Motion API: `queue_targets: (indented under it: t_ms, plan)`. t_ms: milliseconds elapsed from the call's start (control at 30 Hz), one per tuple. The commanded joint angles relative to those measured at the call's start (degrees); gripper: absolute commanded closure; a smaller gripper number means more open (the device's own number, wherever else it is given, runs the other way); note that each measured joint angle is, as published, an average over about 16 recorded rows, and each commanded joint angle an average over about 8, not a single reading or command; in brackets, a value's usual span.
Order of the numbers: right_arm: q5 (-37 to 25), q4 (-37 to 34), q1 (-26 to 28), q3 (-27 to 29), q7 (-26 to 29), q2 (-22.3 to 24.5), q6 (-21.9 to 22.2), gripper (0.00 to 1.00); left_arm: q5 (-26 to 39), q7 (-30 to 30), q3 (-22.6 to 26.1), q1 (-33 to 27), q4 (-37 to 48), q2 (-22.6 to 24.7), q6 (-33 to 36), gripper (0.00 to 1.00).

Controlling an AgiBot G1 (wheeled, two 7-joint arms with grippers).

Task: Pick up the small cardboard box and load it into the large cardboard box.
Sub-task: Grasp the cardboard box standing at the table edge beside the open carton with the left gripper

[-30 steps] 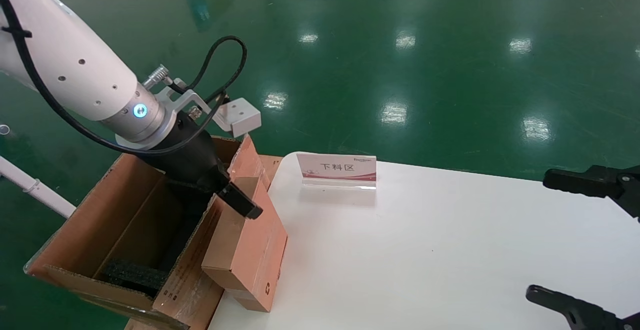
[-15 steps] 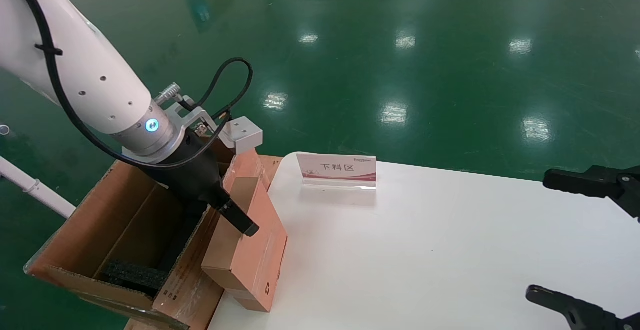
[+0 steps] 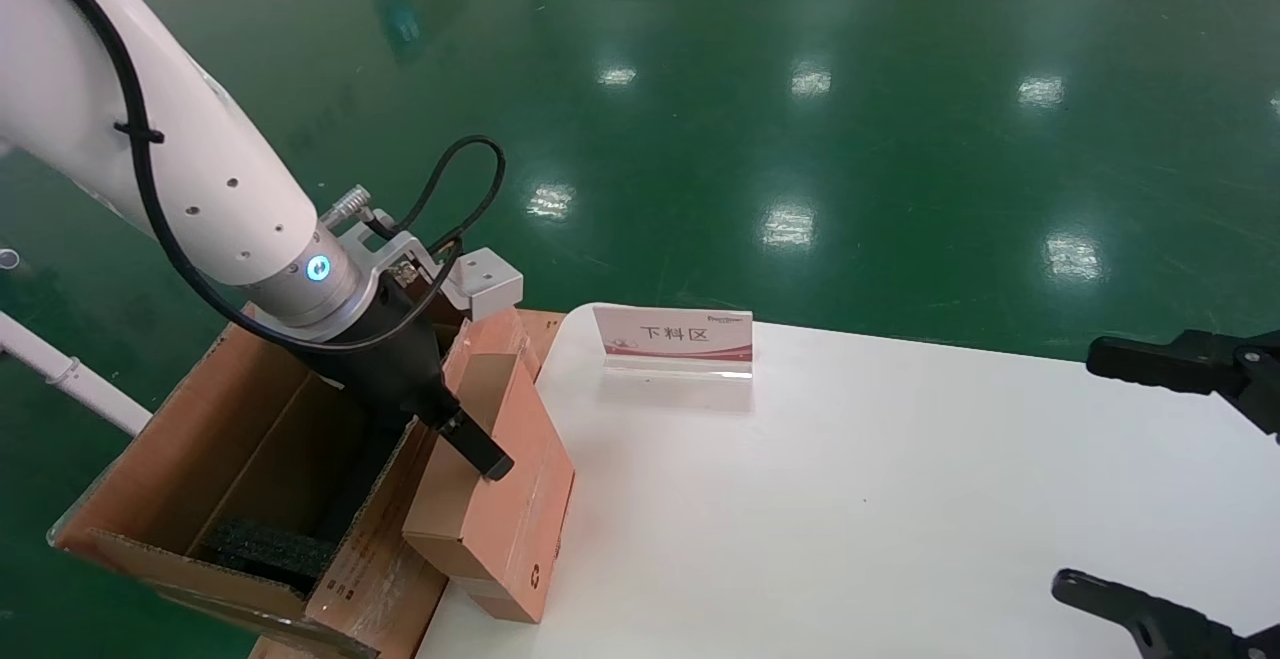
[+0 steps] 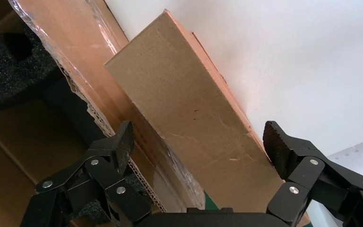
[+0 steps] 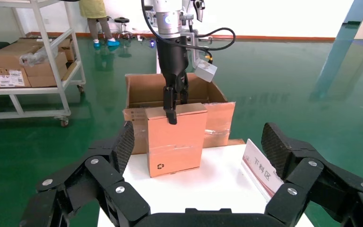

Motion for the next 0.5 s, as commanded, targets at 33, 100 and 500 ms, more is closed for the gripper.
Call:
queue_targets:
  t_ms: [33,100,500]
  plan:
    - [0.0,0.0,0.0,0.0,0.0,0.0,0.0,0.00,0.1,-0.1,0.2,0.1,0.0,0.0,-0.2,0.00]
    - [0.0,0.0,0.0,0.0,0.0,0.0,0.0,0.00,0.1,-0.1,0.4,0.1,0.0,0.0,-0.2,0.00]
    - [0.0,0.0,0.0,0.0,0.0,0.0,0.0,0.58,0.1,-0.1,0.1,0.1,0.0,0.0,-0.1,1.00]
